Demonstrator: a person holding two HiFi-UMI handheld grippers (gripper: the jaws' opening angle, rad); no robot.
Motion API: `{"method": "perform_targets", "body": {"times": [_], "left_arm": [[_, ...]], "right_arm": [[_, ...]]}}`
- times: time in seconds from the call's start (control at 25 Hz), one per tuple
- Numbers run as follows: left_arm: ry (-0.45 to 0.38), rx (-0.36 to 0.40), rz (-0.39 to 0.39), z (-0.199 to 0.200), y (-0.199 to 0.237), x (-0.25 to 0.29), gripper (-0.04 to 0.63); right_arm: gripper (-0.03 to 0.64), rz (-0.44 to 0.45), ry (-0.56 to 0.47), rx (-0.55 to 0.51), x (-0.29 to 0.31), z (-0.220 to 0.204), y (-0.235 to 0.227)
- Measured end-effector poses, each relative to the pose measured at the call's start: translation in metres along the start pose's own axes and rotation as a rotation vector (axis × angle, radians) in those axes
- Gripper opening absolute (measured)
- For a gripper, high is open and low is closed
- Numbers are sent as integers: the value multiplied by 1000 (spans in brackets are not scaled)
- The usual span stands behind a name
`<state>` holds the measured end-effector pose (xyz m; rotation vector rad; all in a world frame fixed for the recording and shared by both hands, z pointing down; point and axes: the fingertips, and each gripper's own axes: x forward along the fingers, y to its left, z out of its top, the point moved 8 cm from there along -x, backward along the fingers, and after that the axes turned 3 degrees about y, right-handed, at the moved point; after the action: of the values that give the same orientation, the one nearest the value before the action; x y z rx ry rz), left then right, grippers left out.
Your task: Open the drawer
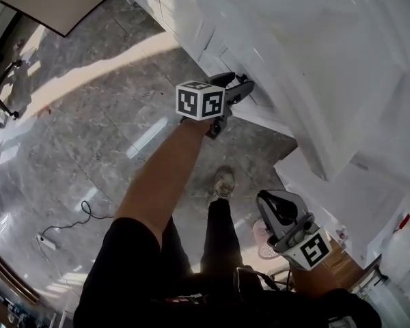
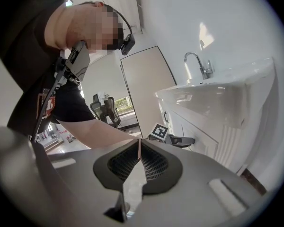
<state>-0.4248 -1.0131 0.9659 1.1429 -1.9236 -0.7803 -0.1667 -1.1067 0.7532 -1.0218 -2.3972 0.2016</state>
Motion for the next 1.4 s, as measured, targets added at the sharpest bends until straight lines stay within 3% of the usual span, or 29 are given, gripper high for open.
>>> {"method": "perform_targets", "body": {"times": [0.2, 0.24, 0.84, 1.4], "left_arm": [[7, 4, -18, 0, -2, 1, 197], [13, 5, -1, 1, -1, 0, 132], [78, 80, 73, 4, -4, -1, 124], [108, 89, 66, -16, 0, -48, 124]], "right_arm": [[3, -58, -24, 17, -7, 5, -10], [3, -65, -30, 17, -8, 6, -12], [3, -75, -41, 0, -16, 9, -9], [3, -69, -61, -21, -10, 16, 9]]}}
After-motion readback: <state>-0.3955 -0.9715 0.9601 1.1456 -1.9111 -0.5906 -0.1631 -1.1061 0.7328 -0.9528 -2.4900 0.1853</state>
